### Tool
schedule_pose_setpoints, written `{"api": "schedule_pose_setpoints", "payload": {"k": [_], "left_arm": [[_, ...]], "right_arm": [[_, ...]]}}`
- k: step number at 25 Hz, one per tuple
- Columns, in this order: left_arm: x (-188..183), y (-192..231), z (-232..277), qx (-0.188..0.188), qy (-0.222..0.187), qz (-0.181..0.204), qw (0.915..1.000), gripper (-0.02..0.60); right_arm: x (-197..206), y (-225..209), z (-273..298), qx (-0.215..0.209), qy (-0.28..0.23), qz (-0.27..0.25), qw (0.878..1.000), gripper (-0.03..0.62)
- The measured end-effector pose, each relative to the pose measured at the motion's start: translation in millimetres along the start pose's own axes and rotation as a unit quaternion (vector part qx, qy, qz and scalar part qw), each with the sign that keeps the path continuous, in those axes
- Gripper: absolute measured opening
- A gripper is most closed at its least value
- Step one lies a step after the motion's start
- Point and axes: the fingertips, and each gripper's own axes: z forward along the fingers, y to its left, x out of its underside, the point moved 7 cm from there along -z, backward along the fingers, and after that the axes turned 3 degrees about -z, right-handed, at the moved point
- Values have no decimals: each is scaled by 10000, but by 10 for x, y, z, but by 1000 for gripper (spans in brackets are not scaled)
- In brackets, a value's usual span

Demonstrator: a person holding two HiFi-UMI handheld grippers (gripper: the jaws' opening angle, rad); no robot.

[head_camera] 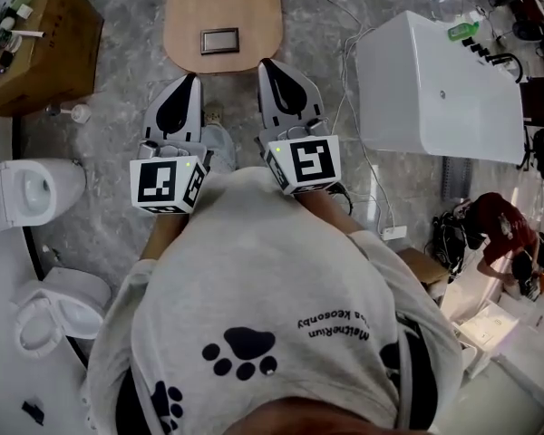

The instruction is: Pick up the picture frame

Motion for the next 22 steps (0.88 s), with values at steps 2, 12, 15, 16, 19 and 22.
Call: {"api": "schedule_pose_setpoints", "payload": {"k": [2, 12, 15, 16, 19, 22], "left_arm": [[7, 154, 188, 20, 54, -43, 10000, 6], [-141, 891, 1239, 355, 355, -101, 9987, 6], [-144, 1102, 1549, 472, 497, -159, 9975, 6], [-136, 1166, 1650, 506, 541, -182, 9971, 5], [-103, 1328, 1920, 656, 670, -184, 9954, 5], [-68, 1456, 2118, 779, 771, -207, 9938, 6]], "right_arm": [[28, -59, 205, 36, 61, 12, 10000, 9], [121, -403, 1296, 396, 425, 155, 9982, 9], [162, -517, 1590, 557, 520, 213, 9969, 9], [180, -560, 1687, 606, 545, 231, 9964, 9], [250, -673, 1943, 758, 627, 288, 9947, 9], [308, -754, 2138, 877, 718, 318, 9931, 9]]}}
